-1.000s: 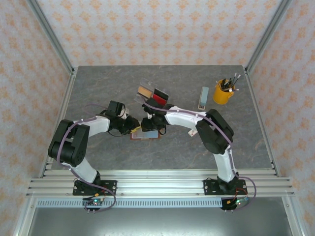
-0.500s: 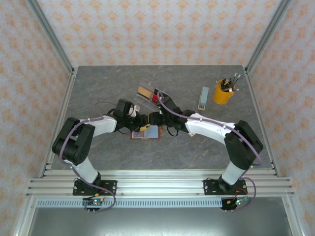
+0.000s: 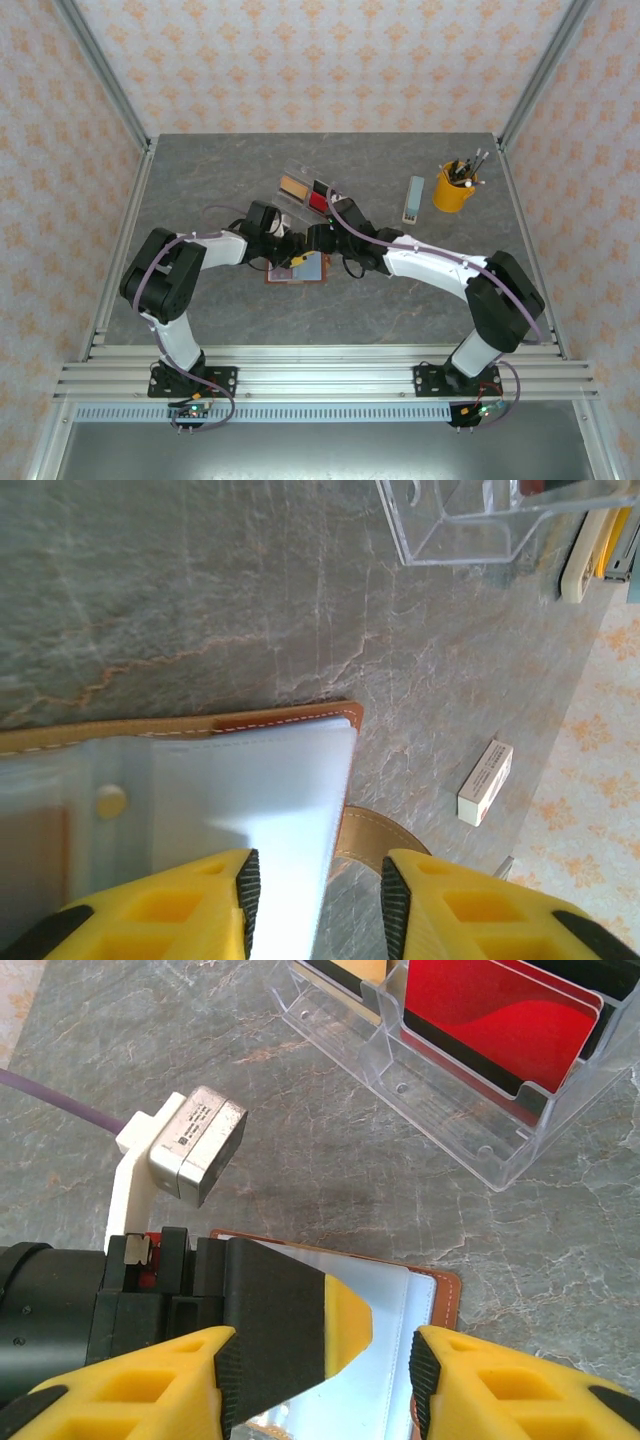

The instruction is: Take the credit cards out of the card holder

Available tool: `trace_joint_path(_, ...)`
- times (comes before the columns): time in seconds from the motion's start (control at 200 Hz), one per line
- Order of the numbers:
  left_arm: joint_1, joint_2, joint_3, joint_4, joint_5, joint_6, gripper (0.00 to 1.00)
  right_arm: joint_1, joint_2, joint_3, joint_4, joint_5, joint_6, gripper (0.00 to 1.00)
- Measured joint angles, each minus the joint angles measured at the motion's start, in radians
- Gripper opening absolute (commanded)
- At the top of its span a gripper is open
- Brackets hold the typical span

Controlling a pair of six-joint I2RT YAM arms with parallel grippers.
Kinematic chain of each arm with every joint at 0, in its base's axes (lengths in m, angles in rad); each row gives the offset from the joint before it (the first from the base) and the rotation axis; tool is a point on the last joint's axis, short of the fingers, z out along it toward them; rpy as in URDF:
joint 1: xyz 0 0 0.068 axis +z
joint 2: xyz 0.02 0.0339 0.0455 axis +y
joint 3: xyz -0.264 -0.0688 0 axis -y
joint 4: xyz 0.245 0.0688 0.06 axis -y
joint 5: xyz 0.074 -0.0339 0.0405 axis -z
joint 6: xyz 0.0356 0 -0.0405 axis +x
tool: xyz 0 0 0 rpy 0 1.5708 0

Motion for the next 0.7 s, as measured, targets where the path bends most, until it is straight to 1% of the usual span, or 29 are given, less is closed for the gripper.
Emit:
trace_joint_path(0.07,0.023,-0.031,-0.013,-0.014,-0.008,0.001,0.32,0.0,0.011,0.01,-0.002,-0.013,0.0,0.48)
trace_joint_path(0.15,0.063,-0.099,-0.033,-0.049,-0.021,0.008,0.28,0.0,0.043,0.04,-0.01,-0.041,-0.003,0.46)
trace_joint_path(0.295,0.142,-0.23,-0.05,-0.13,-0.062,0.039,0.26,0.013,0.142,0.143,-0.065,-0.074,-0.027,0.44)
trace_joint_path(0.43,0.196,-0.291,-0.087,-0.18,-0.088,0.064,0.24,0.055,0.232,0.253,-0.145,-0.075,-0.059,0.44)
trace_joint_path(0.525,0.216,-0.294,-0.114,-0.218,-0.109,0.072,0.24,0.081,0.288,0.322,-0.203,-0.076,-0.07,0.45)
trace_joint_path(0.565,0.221,-0.294,-0.122,-0.235,-0.122,0.073,0.24,0.087,0.313,0.348,-0.226,-0.074,-0.073,0.47)
trace_joint_path(0.701,0.226,-0.295,-0.137,-0.275,-0.151,0.082,0.29,0.09,0.394,0.415,-0.305,-0.072,-0.076,0.51)
